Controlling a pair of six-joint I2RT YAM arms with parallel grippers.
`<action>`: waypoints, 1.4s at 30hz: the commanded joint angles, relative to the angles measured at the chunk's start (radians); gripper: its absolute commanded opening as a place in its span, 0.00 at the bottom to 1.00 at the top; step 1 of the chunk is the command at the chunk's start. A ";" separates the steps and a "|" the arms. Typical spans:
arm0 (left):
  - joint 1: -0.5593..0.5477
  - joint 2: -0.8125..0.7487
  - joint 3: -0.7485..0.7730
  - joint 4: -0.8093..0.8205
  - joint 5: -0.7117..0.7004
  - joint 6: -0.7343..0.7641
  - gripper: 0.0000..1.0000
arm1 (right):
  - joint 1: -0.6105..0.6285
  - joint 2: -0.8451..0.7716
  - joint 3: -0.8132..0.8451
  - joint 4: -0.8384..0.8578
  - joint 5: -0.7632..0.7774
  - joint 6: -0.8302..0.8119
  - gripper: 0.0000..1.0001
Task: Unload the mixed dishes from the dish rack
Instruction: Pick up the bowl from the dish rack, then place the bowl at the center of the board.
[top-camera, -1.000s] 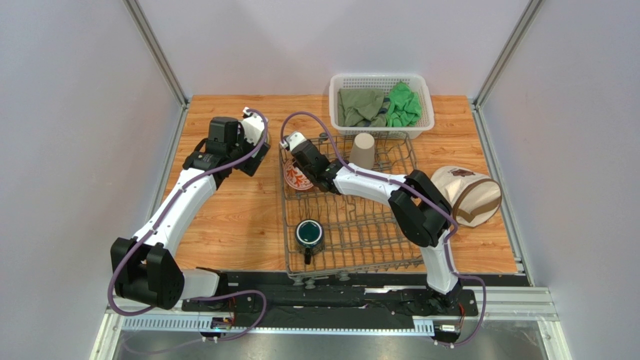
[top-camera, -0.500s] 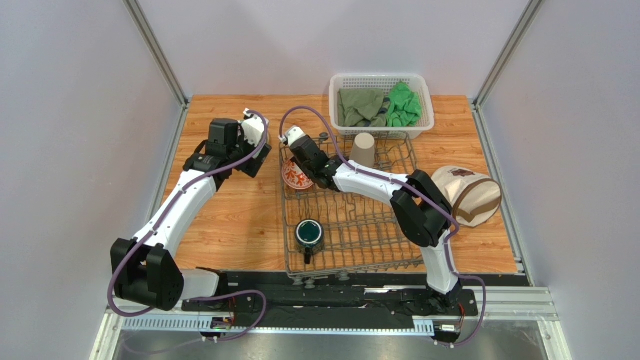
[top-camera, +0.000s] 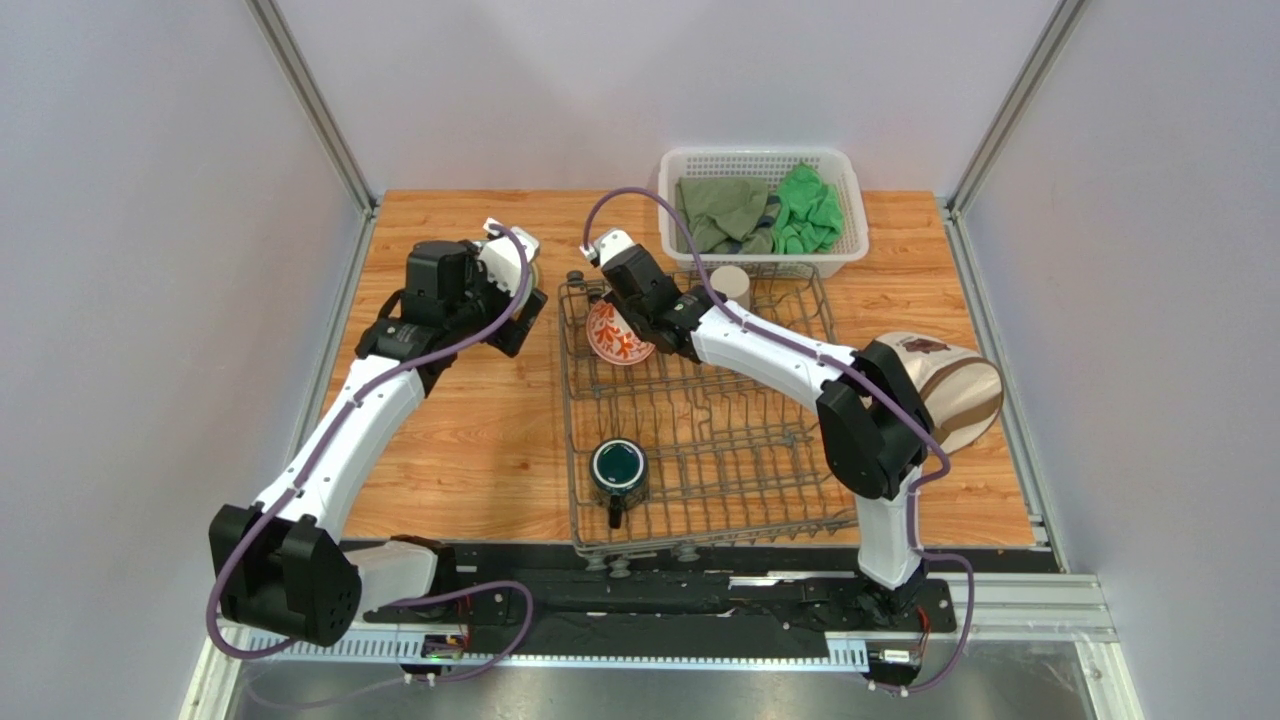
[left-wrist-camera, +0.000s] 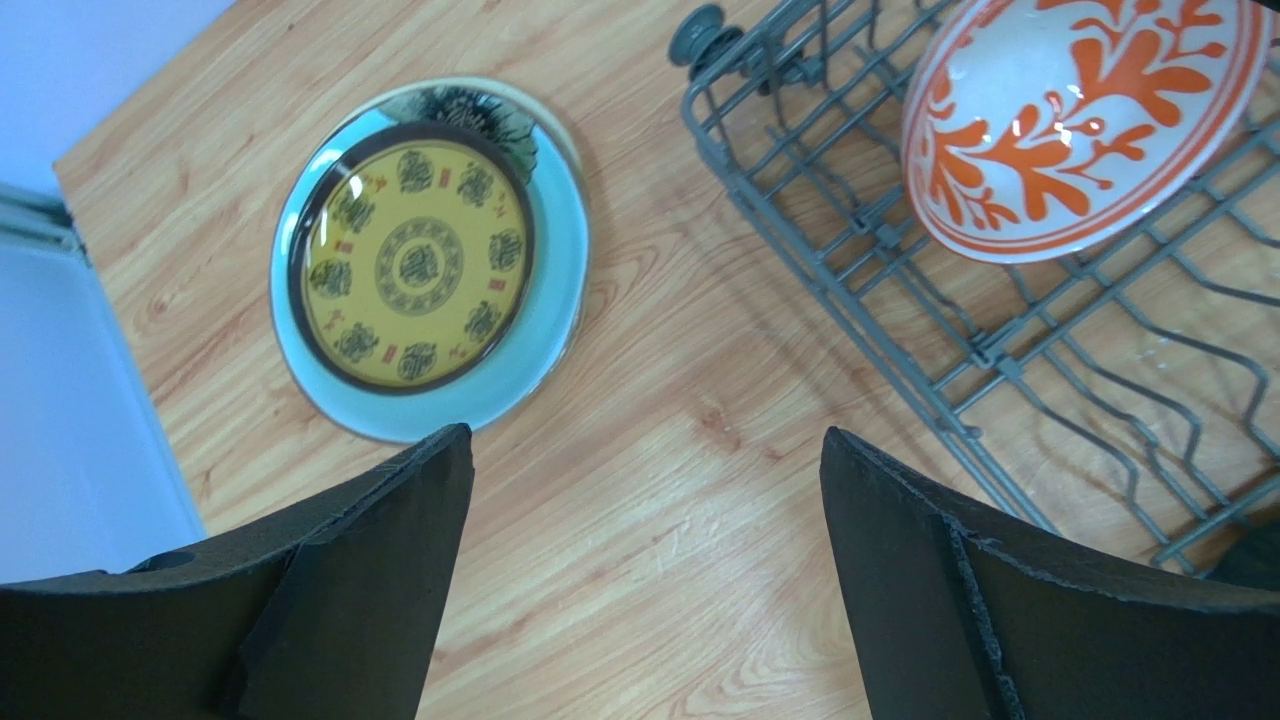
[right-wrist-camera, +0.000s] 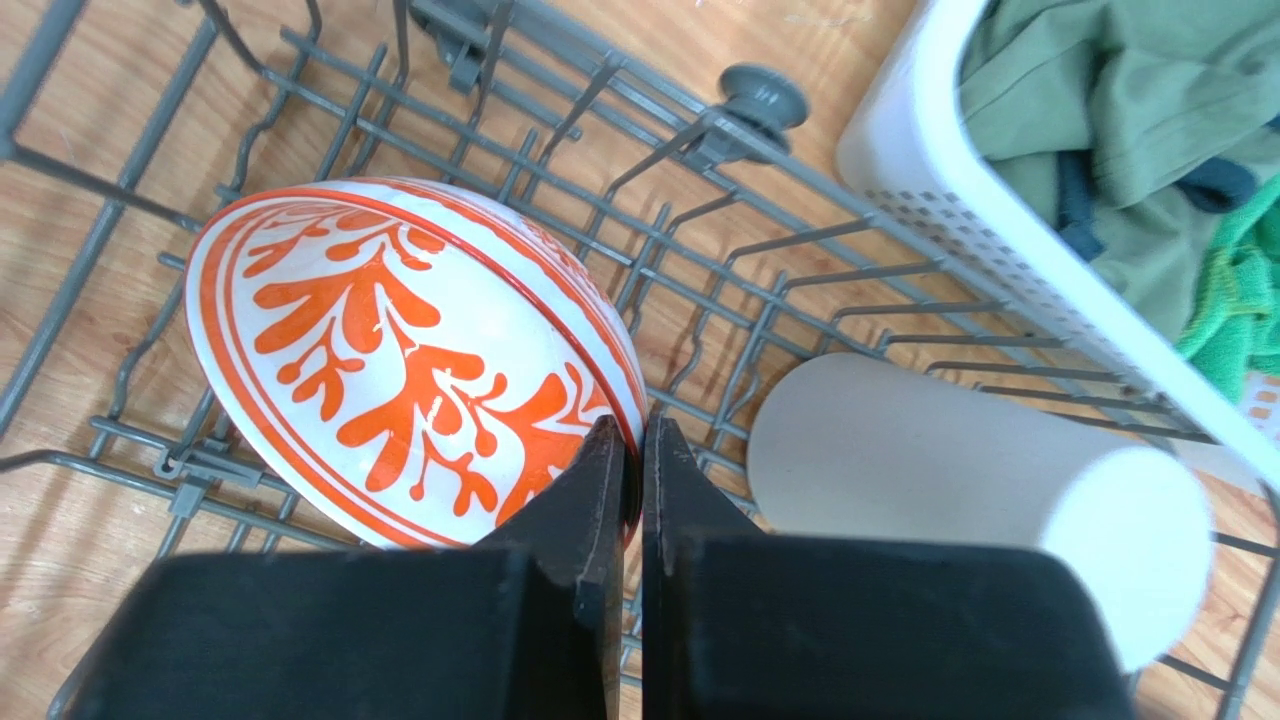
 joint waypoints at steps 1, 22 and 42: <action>0.005 -0.047 0.009 0.043 0.129 -0.009 0.93 | -0.003 -0.104 0.076 0.018 0.014 0.018 0.00; -0.083 -0.015 0.033 0.104 0.374 -0.073 0.86 | 0.000 -0.267 0.048 0.023 -0.253 0.102 0.00; -0.116 0.103 0.096 0.146 0.269 -0.082 0.43 | 0.020 -0.354 -0.032 0.046 -0.292 0.140 0.00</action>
